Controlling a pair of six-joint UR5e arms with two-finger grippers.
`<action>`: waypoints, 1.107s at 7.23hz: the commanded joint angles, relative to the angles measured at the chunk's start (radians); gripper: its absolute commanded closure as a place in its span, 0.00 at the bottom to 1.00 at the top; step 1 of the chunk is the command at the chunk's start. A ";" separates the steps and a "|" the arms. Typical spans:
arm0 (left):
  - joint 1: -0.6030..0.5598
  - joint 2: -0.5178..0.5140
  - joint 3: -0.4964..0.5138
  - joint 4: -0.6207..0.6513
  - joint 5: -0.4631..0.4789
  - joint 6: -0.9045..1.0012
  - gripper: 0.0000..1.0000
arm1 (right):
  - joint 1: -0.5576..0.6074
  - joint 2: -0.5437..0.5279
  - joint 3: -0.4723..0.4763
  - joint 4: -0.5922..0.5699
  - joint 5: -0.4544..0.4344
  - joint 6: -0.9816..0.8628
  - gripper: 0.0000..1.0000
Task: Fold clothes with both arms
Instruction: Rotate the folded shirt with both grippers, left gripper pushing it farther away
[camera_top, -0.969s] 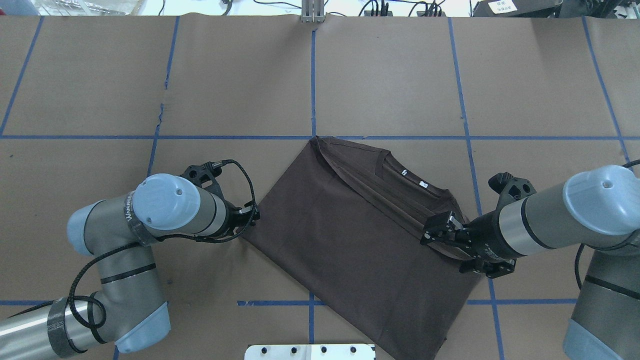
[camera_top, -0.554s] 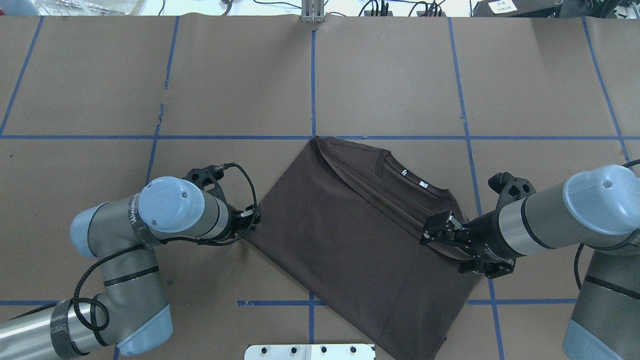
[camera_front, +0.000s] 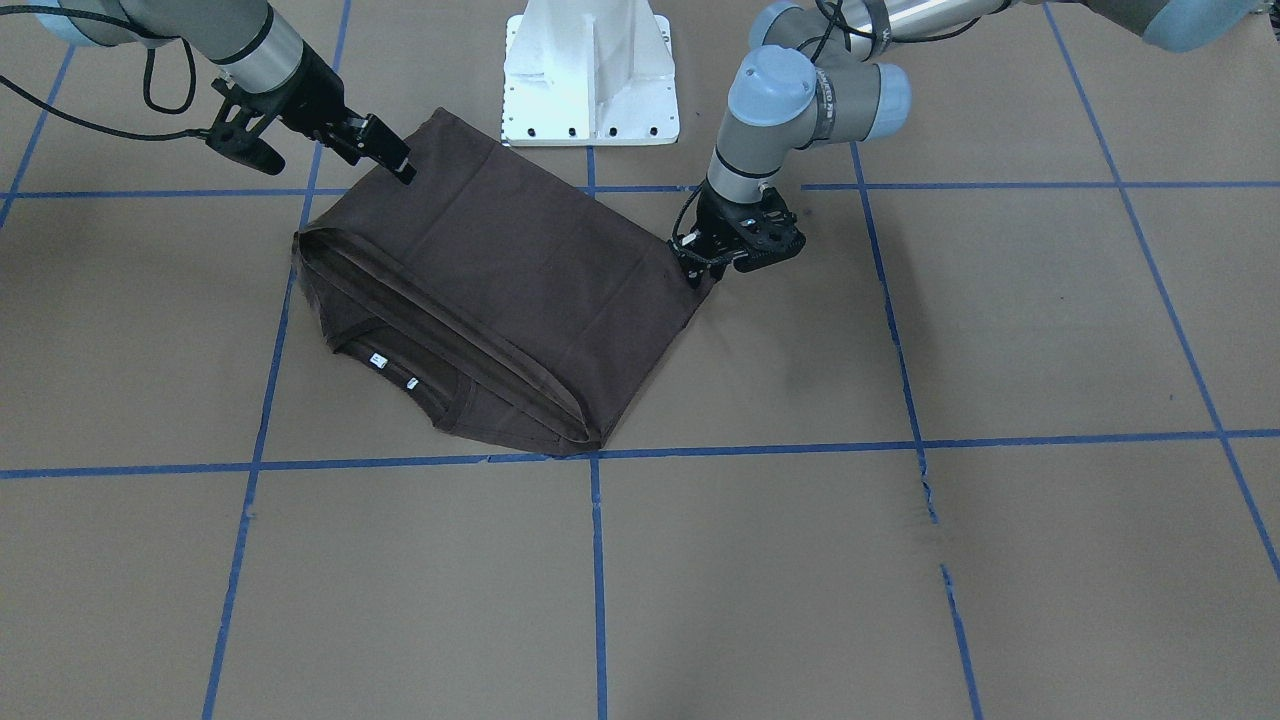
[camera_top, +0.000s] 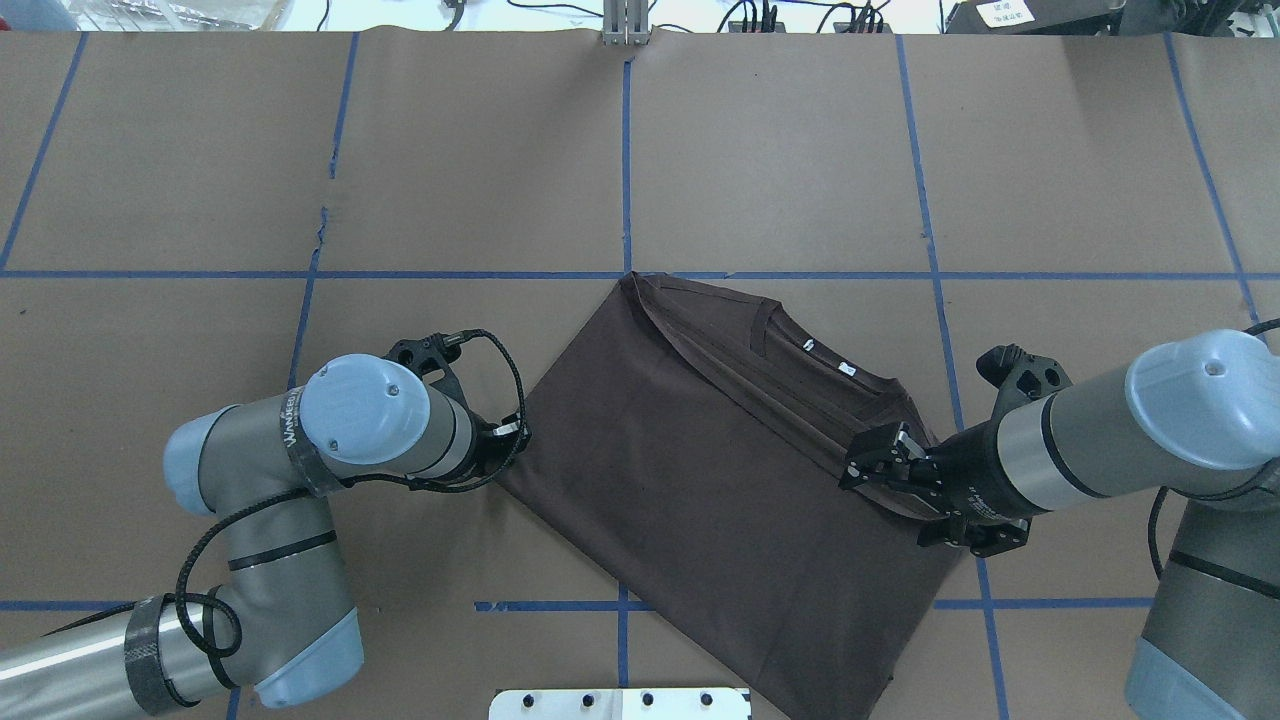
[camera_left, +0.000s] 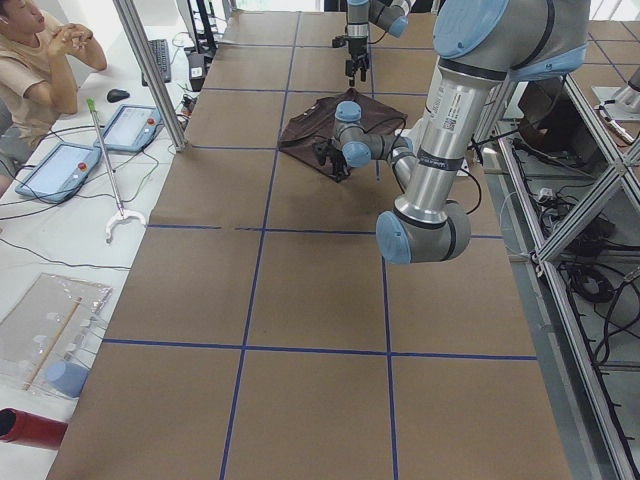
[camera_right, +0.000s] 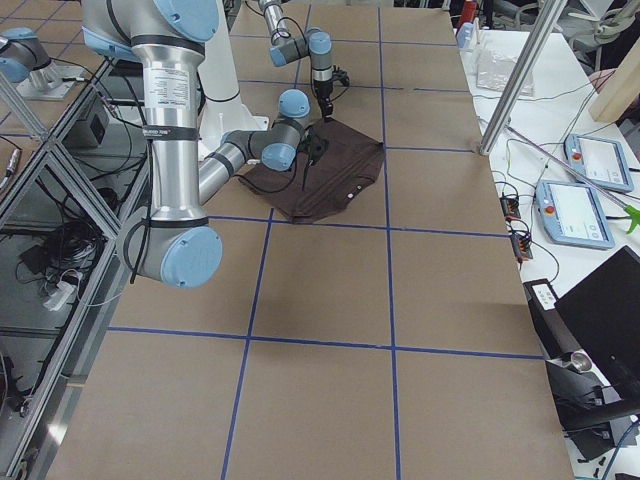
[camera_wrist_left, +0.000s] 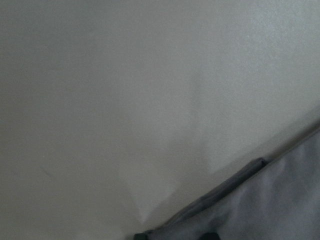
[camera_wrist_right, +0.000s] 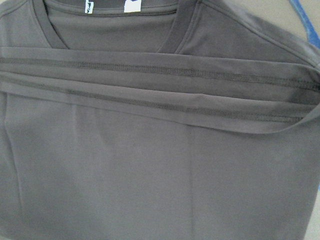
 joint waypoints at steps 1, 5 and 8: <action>0.000 -0.005 -0.008 0.028 0.000 0.008 1.00 | -0.001 0.001 -0.002 0.000 0.002 0.000 0.00; -0.163 -0.009 -0.046 0.097 -0.006 0.286 1.00 | 0.006 0.007 -0.003 0.000 -0.005 -0.002 0.00; -0.332 -0.271 0.380 -0.115 -0.008 0.293 1.00 | 0.017 0.101 -0.023 0.000 -0.067 0.001 0.00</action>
